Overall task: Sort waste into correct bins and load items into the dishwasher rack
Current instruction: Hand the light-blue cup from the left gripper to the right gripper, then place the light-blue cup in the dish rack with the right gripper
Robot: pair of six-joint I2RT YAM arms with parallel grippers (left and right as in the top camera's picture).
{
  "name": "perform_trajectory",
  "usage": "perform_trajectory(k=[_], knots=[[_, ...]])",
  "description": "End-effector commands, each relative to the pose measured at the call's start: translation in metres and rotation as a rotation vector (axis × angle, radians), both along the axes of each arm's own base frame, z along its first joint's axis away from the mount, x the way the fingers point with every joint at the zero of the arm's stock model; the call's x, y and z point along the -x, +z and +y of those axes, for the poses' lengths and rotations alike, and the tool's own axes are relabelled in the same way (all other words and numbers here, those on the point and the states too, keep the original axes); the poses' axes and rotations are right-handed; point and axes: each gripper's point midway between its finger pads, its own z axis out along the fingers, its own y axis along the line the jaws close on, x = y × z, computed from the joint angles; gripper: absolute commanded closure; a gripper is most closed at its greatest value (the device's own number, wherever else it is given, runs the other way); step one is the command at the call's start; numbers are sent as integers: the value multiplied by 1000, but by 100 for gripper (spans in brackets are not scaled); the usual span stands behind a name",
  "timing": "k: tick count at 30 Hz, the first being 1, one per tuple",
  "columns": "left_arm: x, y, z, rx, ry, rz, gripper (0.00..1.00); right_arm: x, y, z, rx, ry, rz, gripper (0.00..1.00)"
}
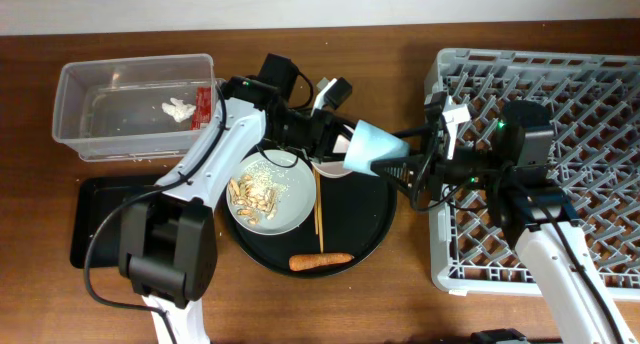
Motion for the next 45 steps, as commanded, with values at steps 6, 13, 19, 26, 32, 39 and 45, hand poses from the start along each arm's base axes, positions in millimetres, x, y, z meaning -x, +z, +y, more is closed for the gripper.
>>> perform_trajectory(k=[6, 13, 19, 26, 32, 39, 45], knots=[[0, 9, -2, 32, -8, -23, 100, 8, 7, 4, -23, 51, 2, 25], [3, 9, -7, 36, -23, -43, 96, 8, 7, 4, -25, 54, -2, 42], [-9, -30, -3, -179, 26, -133, 73, 7, 7, 4, -22, 49, -2, 50], [-77, -76, 98, -590, 306, -248, 67, -23, -43, -24, 190, -230, 113, 55], [-82, -65, 230, -965, 562, -239, 63, -24, -65, -120, 471, -642, 354, 59], [-66, -40, 268, -1137, 646, -305, 62, 31, -50, -287, 778, -1243, 623, 60], [-63, -44, 279, -1208, 648, -303, 62, 70, -84, -370, 736, -1527, 928, 60]])
